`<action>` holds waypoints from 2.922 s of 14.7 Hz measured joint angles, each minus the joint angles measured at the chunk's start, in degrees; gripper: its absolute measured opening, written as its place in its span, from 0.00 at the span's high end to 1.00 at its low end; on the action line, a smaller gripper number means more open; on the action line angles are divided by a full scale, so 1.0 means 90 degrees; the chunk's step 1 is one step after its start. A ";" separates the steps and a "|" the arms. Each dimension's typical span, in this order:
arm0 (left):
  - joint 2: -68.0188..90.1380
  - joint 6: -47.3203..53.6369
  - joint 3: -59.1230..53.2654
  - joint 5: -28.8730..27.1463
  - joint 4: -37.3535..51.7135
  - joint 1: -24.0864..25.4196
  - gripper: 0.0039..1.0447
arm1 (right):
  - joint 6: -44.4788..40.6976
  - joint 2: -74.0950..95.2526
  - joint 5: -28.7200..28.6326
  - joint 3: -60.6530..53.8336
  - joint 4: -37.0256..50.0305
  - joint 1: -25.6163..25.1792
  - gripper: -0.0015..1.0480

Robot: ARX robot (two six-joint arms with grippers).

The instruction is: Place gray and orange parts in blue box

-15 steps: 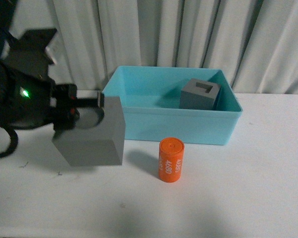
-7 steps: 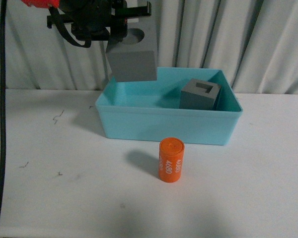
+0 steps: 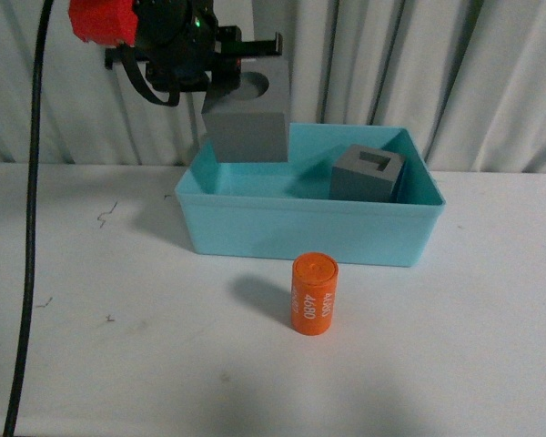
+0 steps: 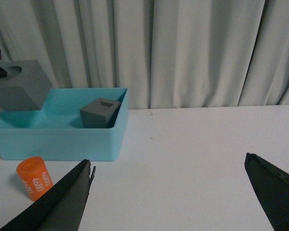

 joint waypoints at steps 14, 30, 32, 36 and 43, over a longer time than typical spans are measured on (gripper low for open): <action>0.1566 0.0712 0.1076 -0.0104 -0.0032 0.0250 0.82 | 0.0000 0.0000 0.0000 0.0000 0.0000 0.0000 0.06; -0.5260 -0.1970 -0.5321 0.1484 -0.0420 0.2038 0.06 | 0.0000 0.0000 0.0000 0.0000 0.0002 0.0000 0.06; -0.7213 -0.0879 -0.7728 0.1999 0.2494 0.3271 0.23 | 0.0000 -0.0002 0.0005 0.0000 0.0007 0.0000 0.06; -0.8721 0.0702 -0.9831 0.1559 0.4442 0.2720 0.75 | 0.0000 0.0000 0.0000 0.0000 -0.0002 0.0000 0.06; -1.0484 0.0784 -1.0503 0.0719 0.3500 0.1863 0.99 | 0.0000 0.0000 -0.0002 0.0000 -0.0002 0.0000 0.06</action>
